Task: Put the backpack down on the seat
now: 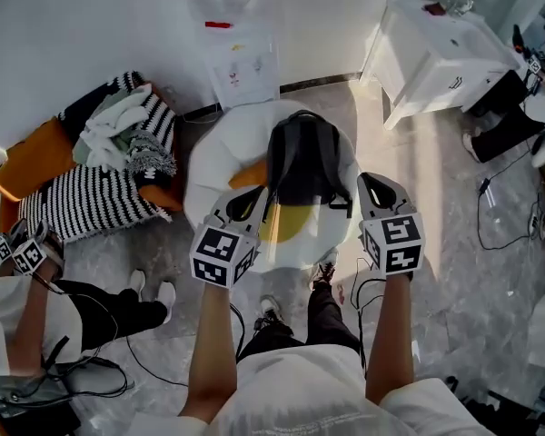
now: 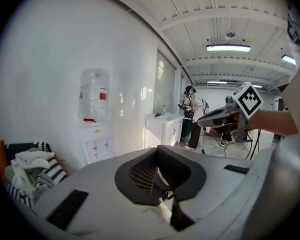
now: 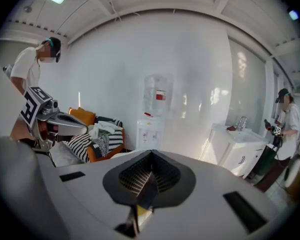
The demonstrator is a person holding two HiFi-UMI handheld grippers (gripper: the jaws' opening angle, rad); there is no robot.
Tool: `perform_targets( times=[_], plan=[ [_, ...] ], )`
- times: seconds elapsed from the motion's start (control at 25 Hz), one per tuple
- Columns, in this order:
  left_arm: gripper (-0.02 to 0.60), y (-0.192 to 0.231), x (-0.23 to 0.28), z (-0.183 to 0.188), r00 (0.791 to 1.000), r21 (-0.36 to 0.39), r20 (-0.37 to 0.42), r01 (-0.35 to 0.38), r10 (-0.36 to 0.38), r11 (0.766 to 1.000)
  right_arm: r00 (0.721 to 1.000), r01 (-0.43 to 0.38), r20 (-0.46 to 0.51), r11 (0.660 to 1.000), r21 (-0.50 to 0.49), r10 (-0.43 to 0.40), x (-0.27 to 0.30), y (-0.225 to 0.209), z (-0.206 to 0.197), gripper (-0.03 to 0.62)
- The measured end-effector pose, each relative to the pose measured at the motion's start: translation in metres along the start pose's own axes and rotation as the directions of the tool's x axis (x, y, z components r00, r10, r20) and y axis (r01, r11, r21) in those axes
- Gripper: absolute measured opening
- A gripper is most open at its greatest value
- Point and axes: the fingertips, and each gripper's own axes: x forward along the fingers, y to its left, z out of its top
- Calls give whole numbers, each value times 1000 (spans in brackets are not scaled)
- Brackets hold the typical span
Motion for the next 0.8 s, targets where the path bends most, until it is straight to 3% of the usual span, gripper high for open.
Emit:
perform_targets(
  times=[0.28, 0.56, 0.8],
  plan=[
    [12, -17, -60, 10, 998, -20, 56, 36, -35, 999, 999, 21, 46, 1000, -22, -20, -49, 34, 17, 3],
    [12, -40, -105, 29, 995, 90, 80, 44, -52, 995, 995, 28, 102, 997, -75, -21, -103, 63, 36, 3],
    [12, -56, -137, 51, 992, 210, 117, 24, -50, 977, 986, 41, 166, 993, -111, -22, -141, 78, 54, 3]
  ],
)
